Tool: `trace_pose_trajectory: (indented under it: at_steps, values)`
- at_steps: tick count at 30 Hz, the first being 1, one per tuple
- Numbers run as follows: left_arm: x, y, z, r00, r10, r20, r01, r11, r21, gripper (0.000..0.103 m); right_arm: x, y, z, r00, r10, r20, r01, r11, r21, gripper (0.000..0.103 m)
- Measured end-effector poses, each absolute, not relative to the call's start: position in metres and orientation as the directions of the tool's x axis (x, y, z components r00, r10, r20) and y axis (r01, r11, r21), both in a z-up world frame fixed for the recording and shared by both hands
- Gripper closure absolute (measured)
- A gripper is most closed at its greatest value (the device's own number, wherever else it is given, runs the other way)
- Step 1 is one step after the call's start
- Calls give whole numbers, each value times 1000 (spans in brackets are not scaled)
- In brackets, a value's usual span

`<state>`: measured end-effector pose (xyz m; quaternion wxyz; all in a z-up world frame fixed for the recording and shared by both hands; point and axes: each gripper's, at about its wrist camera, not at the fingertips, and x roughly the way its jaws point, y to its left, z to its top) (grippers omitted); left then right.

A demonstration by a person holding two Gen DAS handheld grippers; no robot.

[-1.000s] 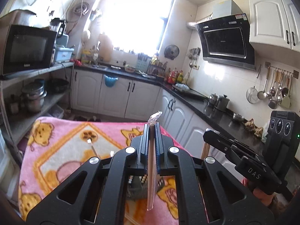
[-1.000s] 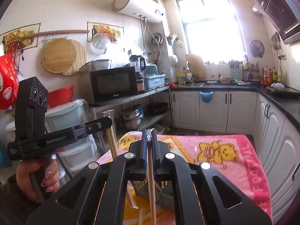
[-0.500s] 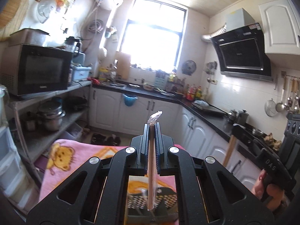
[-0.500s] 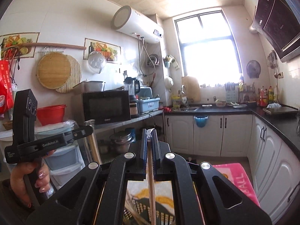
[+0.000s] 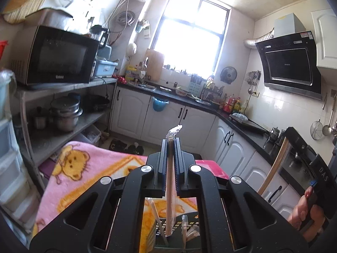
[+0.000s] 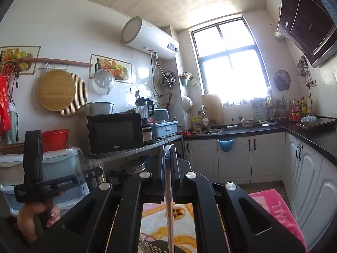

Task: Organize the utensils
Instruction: 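Lower the held chopstick upright into the grey caddy with the left gripper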

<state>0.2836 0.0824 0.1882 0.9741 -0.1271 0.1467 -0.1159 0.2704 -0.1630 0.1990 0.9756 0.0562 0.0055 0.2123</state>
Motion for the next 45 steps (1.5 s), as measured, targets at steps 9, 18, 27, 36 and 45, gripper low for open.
trace_pose_trajectory:
  at_steps: [9, 18, 27, 36, 45]
  values:
    - [292, 80, 141, 926, -255, -280, 172, 942, -289, 100, 293, -158, 152, 929, 370, -32, -363, 923, 123, 98]
    - [289, 76, 107, 914, -266, -306, 171, 937, -303, 100, 295, -154, 112, 941, 336, -27, -329, 933, 143, 98]
    - [289, 70, 90, 908, -263, -327, 173, 944, -280, 100, 295, -151, 92, 935, 348, -71, -335, 931, 148, 98]
    - [286, 66, 81, 898, -267, -349, 178, 947, -266, 100, 288, -156, 81, 921, 366, -135, -342, 923, 175, 87]
    - [279, 68, 76, 878, -272, -393, 172, 947, -271, 91, 269, -165, 79, 909, 373, -186, -341, 922, 183, 77]
